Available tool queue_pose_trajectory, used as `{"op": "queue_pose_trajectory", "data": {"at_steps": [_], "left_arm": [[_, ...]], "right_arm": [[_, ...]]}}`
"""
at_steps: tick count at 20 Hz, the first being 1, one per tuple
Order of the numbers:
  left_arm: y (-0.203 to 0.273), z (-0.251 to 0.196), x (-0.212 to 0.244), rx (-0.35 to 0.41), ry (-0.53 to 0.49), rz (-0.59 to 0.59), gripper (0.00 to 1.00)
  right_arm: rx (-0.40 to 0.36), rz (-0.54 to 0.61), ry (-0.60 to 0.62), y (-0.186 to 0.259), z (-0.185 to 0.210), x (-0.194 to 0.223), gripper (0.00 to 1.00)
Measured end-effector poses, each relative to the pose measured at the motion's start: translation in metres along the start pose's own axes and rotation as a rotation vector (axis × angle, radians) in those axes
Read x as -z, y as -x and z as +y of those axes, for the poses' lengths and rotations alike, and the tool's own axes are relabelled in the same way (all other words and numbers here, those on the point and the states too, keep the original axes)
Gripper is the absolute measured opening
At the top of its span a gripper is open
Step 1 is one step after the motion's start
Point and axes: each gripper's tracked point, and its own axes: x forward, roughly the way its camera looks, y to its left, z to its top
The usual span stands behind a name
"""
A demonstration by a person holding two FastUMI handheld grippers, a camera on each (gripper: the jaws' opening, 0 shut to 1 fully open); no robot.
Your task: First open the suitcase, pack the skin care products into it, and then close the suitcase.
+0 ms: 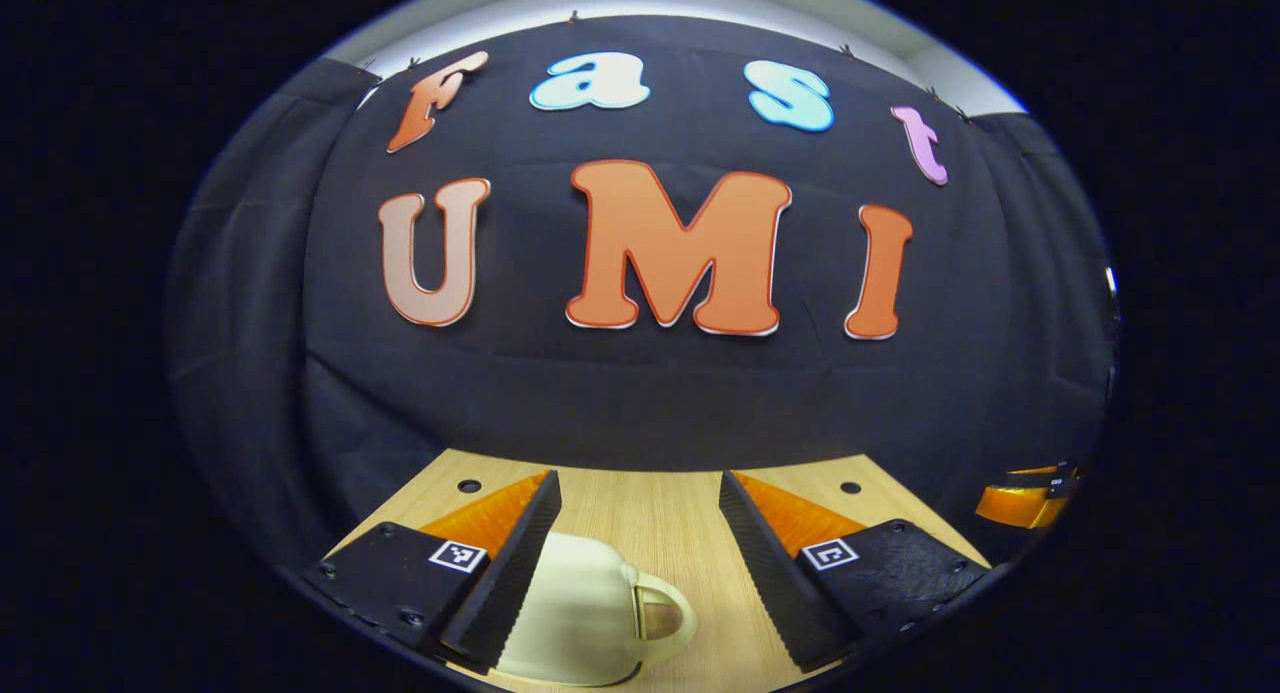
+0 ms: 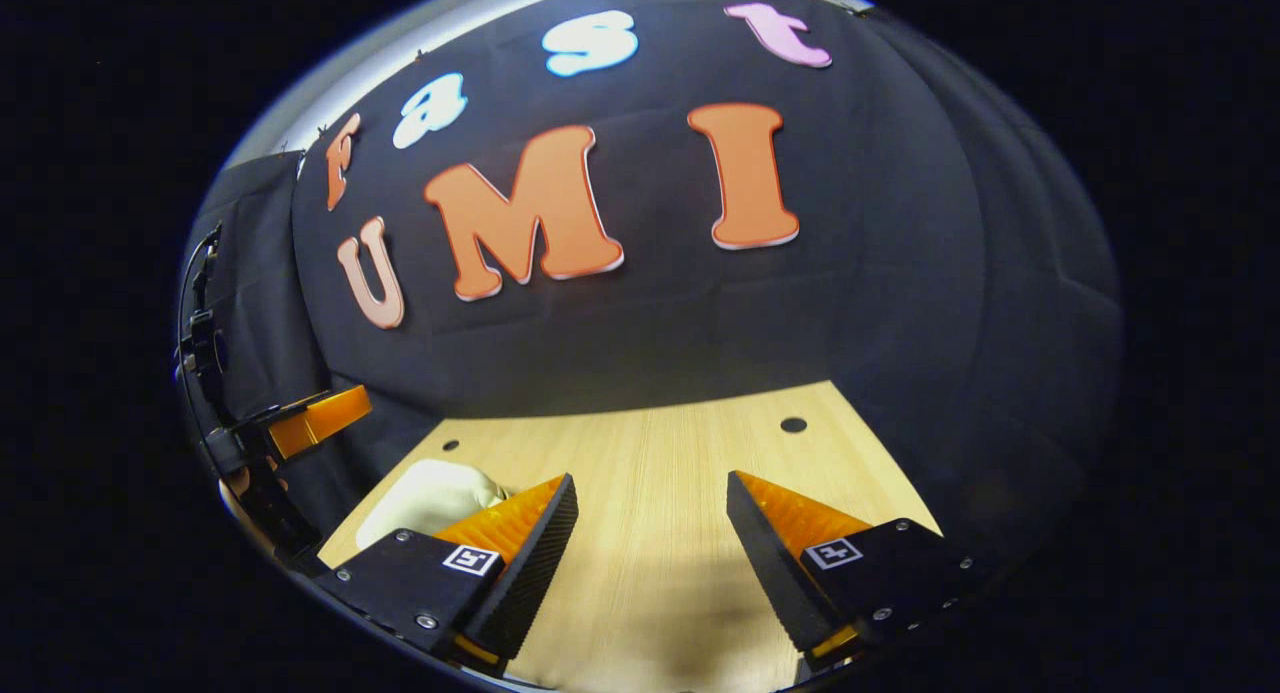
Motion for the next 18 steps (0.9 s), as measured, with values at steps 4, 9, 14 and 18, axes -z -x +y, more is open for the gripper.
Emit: {"op": "queue_pose_trajectory", "data": {"at_steps": [4, 9, 14, 18], "left_arm": [[0.015, 0.021, -0.016, 0.054, 0.090, -0.053, 0.98], [0.018, 0.035, -0.014, 0.096, 0.098, -0.047, 0.97], [0.036, 0.063, -0.007, 0.081, 0.069, -0.025, 0.97], [0.047, 0.085, -0.021, 0.033, 0.050, -0.061, 0.97]], "right_arm": [[0.006, -0.022, 0.034, 0.017, 0.031, 0.004, 0.95], [0.022, -0.007, 0.067, 0.032, 0.058, 0.021, 0.95], [0.000, 0.029, 0.079, 0.031, 0.074, 0.029, 0.95], [-0.012, -0.001, 0.112, 0.025, 0.082, 0.013, 0.95]]}}
